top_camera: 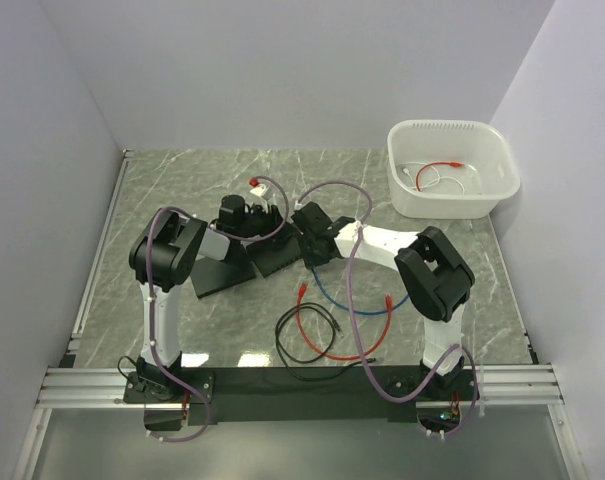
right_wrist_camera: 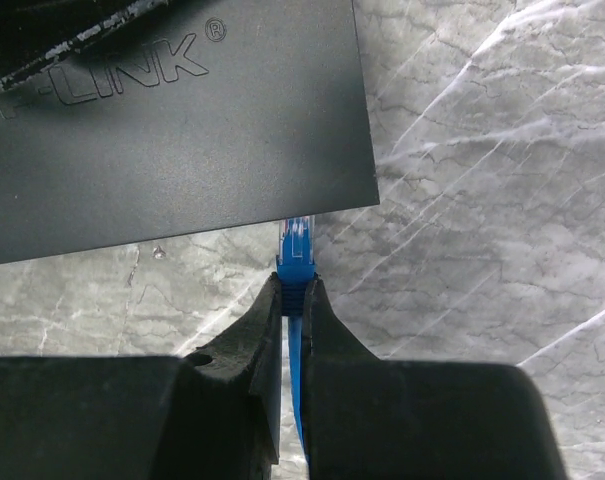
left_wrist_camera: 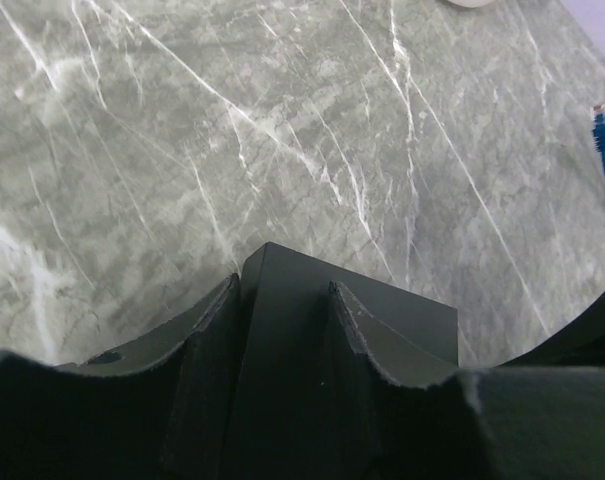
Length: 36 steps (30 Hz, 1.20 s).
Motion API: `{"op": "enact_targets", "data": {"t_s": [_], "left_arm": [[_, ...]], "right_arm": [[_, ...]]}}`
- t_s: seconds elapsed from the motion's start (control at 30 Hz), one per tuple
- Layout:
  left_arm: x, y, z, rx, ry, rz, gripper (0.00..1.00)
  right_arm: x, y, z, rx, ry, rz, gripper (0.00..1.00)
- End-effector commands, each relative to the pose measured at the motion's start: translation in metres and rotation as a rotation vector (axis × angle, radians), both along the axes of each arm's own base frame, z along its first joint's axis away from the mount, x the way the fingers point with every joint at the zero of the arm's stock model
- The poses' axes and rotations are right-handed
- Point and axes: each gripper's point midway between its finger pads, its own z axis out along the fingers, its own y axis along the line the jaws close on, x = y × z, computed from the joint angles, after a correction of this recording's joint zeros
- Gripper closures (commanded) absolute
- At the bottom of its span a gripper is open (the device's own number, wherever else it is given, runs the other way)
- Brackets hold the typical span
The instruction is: Insert the plug into the switch port
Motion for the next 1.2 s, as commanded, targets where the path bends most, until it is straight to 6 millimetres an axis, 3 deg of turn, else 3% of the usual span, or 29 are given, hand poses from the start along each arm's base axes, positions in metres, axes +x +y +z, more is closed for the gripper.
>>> {"op": "enact_targets", "data": {"t_s": [0.0,0.2,0.33,0.53,0.77,1.17], "left_arm": [[-0.054,-0.021,-0.045,0.108,0.146,-0.142,0.61],[-0.057,-0.024,-0.049,0.140,0.145,-0.169,0.71],[-0.058,-0.024,-0.050,0.143,0.144,-0.170,0.76],[-0.059,-0.023,-0.051,0.146,0.147,-0.172,0.75],[-0.060,-0.024,-0.051,0.144,0.144,-0.179,0.69],[-0.059,-0.024,-0.049,0.143,0.137,-0.192,0.73]], "right_arm": [[0.056,0.032,0.043,0.135,-0.200,-0.029,1.00],[0.058,0.032,0.049,0.110,-0.214,-0.018,1.00],[0.061,0.032,0.065,0.115,-0.247,-0.024,1.00],[0.066,0.035,0.083,0.132,-0.286,-0.017,1.00],[0.071,0.044,0.071,0.137,-0.299,0.029,1.00],[0.077,0.046,0.044,0.101,-0.305,0.070,1.00]]}}
